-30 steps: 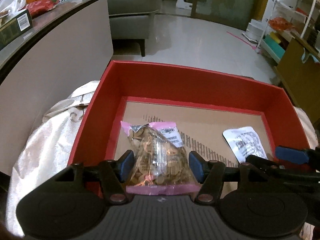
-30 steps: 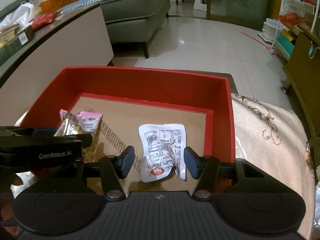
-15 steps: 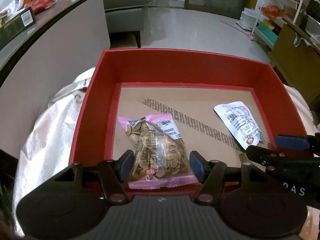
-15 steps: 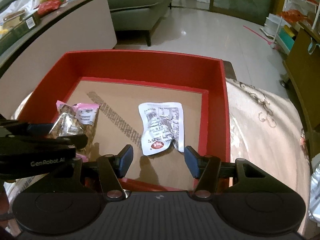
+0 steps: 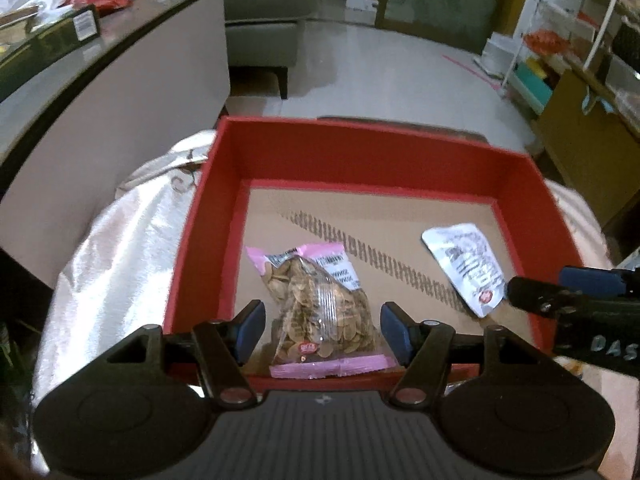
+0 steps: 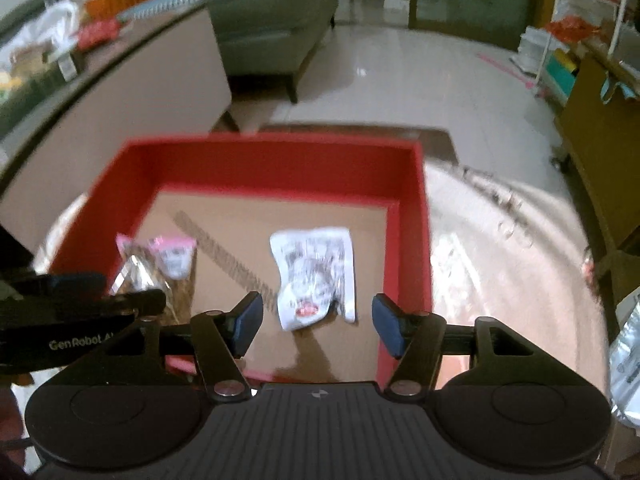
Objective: Organize snacks
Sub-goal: 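Grasp the white bread bag with the left gripper while the right gripper grasps the white spicy-strip bag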
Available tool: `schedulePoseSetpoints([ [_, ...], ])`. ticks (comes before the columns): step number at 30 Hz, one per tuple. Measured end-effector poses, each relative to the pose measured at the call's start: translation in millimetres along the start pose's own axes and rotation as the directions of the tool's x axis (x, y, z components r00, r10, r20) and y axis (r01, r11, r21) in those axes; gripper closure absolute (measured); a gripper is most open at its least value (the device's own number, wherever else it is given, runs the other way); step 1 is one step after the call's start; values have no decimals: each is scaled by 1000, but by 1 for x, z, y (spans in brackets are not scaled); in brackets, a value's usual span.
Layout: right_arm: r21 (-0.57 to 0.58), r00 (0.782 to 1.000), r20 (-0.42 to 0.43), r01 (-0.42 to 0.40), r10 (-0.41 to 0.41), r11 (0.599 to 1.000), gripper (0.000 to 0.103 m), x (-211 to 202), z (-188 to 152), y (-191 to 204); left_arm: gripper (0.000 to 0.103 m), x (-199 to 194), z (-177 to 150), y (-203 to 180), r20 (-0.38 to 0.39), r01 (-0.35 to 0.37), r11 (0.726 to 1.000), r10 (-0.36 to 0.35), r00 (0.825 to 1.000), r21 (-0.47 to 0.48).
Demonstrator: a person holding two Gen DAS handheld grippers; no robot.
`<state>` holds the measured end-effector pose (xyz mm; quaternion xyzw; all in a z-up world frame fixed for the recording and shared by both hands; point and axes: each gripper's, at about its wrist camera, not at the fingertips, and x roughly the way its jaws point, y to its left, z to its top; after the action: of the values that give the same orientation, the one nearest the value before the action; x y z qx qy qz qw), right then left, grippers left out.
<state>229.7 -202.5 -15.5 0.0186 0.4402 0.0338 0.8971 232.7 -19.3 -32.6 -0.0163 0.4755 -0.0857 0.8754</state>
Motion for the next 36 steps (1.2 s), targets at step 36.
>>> schedulePoseSetpoints([
  [36, 51, 997, -62, -46, 49, 998, 25, -85, -109, 0, 23, -42, -87, 52, -98, 68, 992, -79, 992, -110],
])
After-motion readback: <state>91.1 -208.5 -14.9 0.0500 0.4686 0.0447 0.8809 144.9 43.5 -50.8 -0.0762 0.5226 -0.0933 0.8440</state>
